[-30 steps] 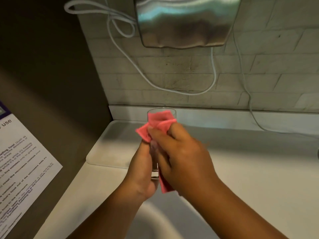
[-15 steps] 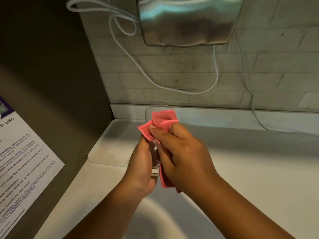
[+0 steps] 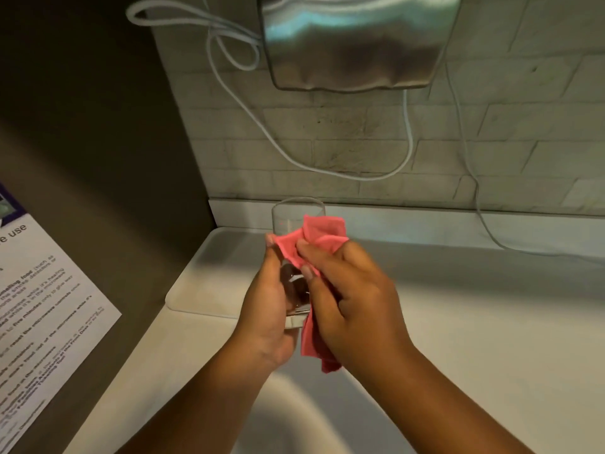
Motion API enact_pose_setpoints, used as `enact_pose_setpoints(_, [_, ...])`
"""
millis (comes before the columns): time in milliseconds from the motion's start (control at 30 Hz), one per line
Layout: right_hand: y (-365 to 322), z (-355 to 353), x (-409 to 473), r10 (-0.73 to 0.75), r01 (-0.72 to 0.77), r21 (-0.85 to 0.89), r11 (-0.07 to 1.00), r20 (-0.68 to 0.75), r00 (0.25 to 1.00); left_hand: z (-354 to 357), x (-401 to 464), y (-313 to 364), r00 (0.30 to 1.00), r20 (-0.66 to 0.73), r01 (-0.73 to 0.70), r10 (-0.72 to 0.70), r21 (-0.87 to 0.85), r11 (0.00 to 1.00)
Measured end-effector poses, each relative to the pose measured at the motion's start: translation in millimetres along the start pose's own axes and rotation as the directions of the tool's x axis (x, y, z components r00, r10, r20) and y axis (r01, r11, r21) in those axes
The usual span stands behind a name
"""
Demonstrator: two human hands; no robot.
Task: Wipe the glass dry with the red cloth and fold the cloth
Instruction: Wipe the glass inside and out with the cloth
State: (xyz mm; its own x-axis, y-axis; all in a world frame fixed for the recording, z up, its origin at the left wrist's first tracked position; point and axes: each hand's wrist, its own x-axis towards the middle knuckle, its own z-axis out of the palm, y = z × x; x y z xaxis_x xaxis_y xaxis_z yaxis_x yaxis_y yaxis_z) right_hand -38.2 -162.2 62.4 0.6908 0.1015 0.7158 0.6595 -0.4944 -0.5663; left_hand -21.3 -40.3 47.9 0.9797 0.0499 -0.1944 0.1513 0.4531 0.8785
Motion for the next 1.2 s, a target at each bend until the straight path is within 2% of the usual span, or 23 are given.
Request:
enact_pose_setpoints(100, [-3, -3, 1, -0.082, 0.092, -0.112, 0.989, 0.093, 0.992, 1, -3, -3, 1.000, 0.026, 0.004, -0.004, 0.002, 1.000])
enact_pose_setpoints(200, [-1, -5, 14, -0.135, 0.154, -0.190, 0.970, 0.111, 0.985, 5, -7, -4, 0.999, 0.054, -0.009, 0.008, 0.015, 1.000])
enact_pose_setpoints(267, [7, -7, 26, -0.105, 0.109, -0.188, 0.976, 0.032, 0.994, 7, -7, -7, 0.997, 0.075, -0.001, 0.000, 0.021, 1.000])
enact_pose_setpoints(367, [22, -10, 43, 0.050, -0.051, -0.002, 0.999, -0.172, 0.984, 7, -9, -11, 0.994, 0.106, 0.019, -0.017, -0.013, 1.000])
enact_pose_setpoints(467, [27, -6, 40, 0.096, -0.078, 0.089, 0.993, -0.217, 0.971, 6, -6, -7, 0.993, 0.106, -0.040, 0.042, -0.029, 0.999])
enact_pose_setpoints(567, [25, 1, 21, 0.126, -0.096, 0.164, 0.982, -0.182, 0.975, 6, 2, 4, 0.995, 0.060, -0.079, 0.081, -0.044, 0.996])
enact_pose_setpoints(633, [19, 2, 8, 0.075, -0.052, 0.161, 0.986, -0.141, 0.987, 5, 7, 11, 0.997, 0.037, -0.070, 0.073, -0.078, 0.995])
enact_pose_setpoints(733, [7, -1, -3, -0.090, 0.090, 0.055, 0.994, 0.006, 0.996, 1, 8, 10, 0.997, 0.077, 0.001, 0.008, -0.117, 0.993])
enact_pose_setpoints(833, [-3, -6, 6, -0.239, 0.268, -0.162, 0.950, 0.178, 0.955, -1, 5, -3, 0.993, 0.116, 0.009, 0.001, -0.082, 0.997])
enact_pose_setpoints(900, [-5, -8, 17, -0.229, 0.269, -0.187, 0.945, 0.211, 0.950, -1, 1, -7, 0.993, 0.118, 0.018, -0.013, -0.042, 0.999])
enact_pose_setpoints(1000, [5, -13, 36, -0.088, 0.088, -0.054, 0.995, -0.007, 0.996, 2, -5, -9, 0.987, 0.158, 0.041, -0.034, -0.040, 0.998])
enact_pose_setpoints(1067, [13, -13, 43, -0.021, 0.020, -0.009, 1.000, -0.141, 0.990, 3, -7, -9, 0.988, 0.149, 0.041, -0.030, -0.073, 0.997])
enact_pose_setpoints(1133, [16, -11, 43, 0.031, -0.023, 0.043, 0.999, -0.185, 0.982, 4, -6, -9, 0.990, 0.137, 0.033, -0.023, -0.076, 0.997])
enact_pose_setpoints(1200, [19, -12, 41, 0.121, -0.084, 0.176, 0.981, -0.212, 0.970, 5, -3, -8, 0.990, 0.135, 0.041, -0.032, -0.068, 0.997])
